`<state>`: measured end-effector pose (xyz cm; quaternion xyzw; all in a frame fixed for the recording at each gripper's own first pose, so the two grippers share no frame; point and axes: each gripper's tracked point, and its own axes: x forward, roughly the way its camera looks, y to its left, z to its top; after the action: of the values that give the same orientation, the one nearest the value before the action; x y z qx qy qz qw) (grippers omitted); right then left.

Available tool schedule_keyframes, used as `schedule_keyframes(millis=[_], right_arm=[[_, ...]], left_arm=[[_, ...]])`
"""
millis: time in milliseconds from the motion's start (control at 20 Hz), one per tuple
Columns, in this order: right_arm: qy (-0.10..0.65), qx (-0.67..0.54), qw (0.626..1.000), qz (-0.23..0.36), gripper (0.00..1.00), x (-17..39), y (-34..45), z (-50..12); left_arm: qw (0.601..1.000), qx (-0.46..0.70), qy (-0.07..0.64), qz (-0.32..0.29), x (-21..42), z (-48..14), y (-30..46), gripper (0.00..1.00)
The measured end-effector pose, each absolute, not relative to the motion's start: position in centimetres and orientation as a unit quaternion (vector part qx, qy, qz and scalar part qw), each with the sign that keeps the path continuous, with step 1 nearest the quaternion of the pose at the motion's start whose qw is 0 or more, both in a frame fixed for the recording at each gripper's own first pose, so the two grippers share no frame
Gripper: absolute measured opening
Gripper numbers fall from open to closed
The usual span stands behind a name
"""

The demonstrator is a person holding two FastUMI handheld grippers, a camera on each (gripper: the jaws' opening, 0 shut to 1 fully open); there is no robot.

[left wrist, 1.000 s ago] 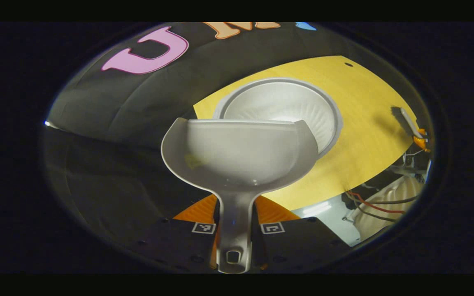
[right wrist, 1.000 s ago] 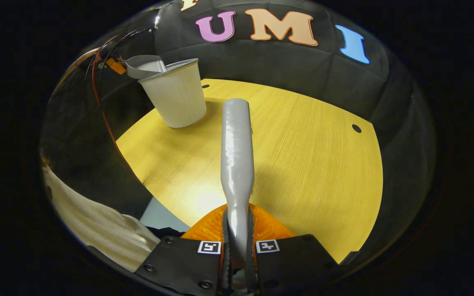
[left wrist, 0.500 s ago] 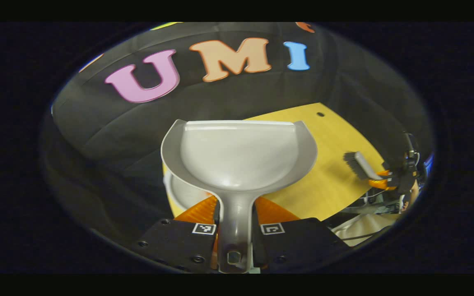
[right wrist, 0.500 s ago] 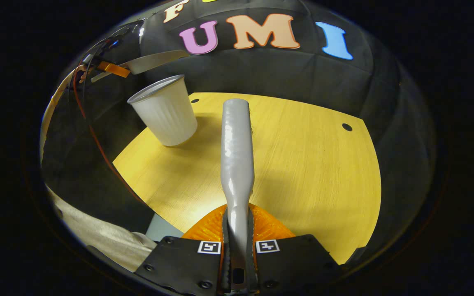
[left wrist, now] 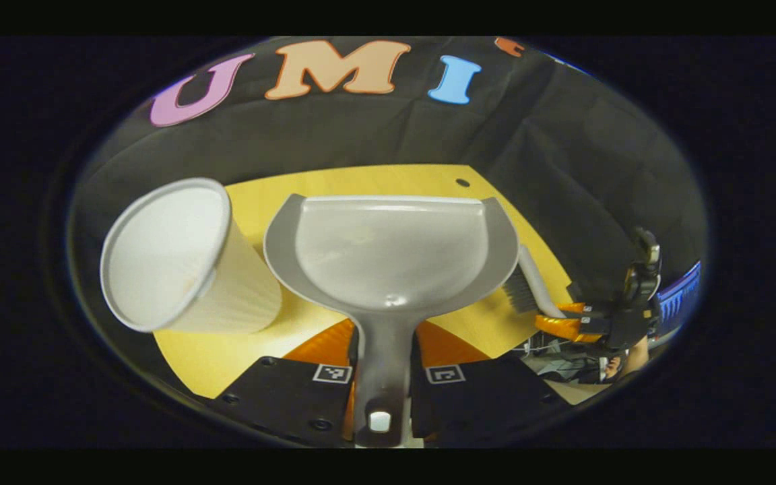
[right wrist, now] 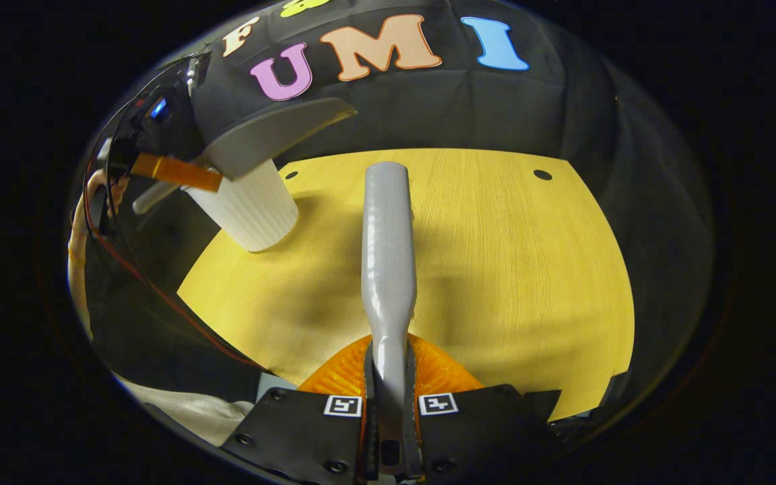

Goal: Pick up the small broom and dustpan from the desktop, sweep the trash into the dustpan with the broom, and then empty the trash into the garbage bin.

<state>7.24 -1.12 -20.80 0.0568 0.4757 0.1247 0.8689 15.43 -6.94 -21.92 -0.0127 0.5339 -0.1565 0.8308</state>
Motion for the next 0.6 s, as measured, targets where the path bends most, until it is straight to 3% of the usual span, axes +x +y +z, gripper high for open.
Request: schedule_keyframes(millis=[300, 600], right_arm=[[0.526, 0.079, 0.841, 0.102, 0.17, 8.5, 1.3, -25.8], [0.572, 0.091, 0.812, 0.074, 0.17, 10.2, 3.9, -30.2]], left_arm=[[0.833, -0.019, 0.551, -0.049, 10.1, -31.0, -4.4, 0.26], [0.821, -0.047, 0.569, -0.008, 9.2, -32.6, -4.1, 0.25]])
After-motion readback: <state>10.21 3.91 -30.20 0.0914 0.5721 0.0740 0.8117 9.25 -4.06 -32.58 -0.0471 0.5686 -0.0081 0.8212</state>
